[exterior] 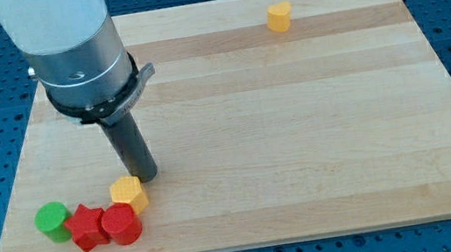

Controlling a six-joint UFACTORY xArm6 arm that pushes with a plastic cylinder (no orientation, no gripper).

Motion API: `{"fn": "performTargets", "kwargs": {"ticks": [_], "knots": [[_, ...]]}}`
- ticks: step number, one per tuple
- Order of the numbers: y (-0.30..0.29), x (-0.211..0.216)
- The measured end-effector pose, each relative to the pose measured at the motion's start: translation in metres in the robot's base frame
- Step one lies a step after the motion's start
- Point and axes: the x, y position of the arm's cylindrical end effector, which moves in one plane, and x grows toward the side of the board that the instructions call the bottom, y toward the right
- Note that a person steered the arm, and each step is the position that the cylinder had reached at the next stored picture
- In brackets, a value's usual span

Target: Move the blue triangle parallel to the top of the green circle

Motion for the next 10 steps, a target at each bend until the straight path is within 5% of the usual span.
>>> {"fn": "performTargets", "kwargs": {"ticks": [2,3,4,6,7,8,10], "knots": [[0.008,-0.11],[-0.02,-0.182],[-0.089,-0.202],[-0.122,-0.096],[-0.122,-0.103],[-0.119,-0.16],[-0.069,-0.121]]}}
